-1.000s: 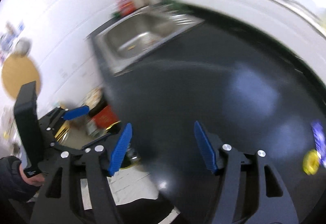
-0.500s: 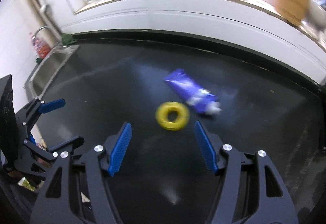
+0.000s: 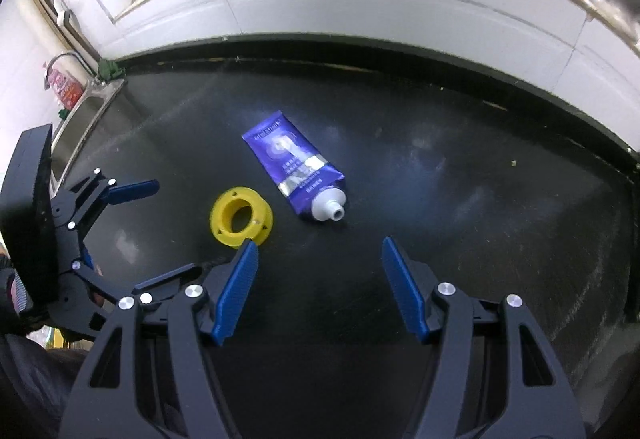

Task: Collect trash
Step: 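Move both open grippers back up to the counter, then grasp the yellow tape roll with the left gripper while the right gripper grasps the blue toothpaste tube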

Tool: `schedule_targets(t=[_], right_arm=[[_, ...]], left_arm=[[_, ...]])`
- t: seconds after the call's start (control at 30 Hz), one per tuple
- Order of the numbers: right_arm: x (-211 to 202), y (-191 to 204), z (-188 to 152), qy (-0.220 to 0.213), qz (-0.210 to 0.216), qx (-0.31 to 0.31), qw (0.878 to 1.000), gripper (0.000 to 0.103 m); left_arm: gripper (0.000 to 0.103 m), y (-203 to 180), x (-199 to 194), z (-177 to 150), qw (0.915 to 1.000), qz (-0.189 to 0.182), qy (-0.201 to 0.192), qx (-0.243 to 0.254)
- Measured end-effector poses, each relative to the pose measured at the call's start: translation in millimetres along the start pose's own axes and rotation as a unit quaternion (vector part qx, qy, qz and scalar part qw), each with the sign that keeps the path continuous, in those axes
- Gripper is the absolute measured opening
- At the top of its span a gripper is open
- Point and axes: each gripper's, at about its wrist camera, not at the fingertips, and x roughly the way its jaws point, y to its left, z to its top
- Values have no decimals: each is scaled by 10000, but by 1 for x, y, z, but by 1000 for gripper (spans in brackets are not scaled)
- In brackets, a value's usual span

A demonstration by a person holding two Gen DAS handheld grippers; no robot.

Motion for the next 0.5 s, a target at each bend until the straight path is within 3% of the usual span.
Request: schedule_targets(t=[0.23, 0.37, 0.47, 0.5], right_arm=[[37, -12, 5, 325, 117, -283, 9990, 63], [55, -16, 11, 436, 189, -420, 9980, 63], [68, -14, 17, 519, 245, -593, 9966, 63], [71, -13, 20, 523, 269, -667, 9960, 63]], left_arm=[[95, -17, 45, 8, 9992, 14, 50, 394], [93, -11, 58, 12, 9995, -91, -20, 301], [78, -4, 58, 15, 9994, -103, -207, 250], [66, -3, 57, 16, 9992, -116, -247, 277]])
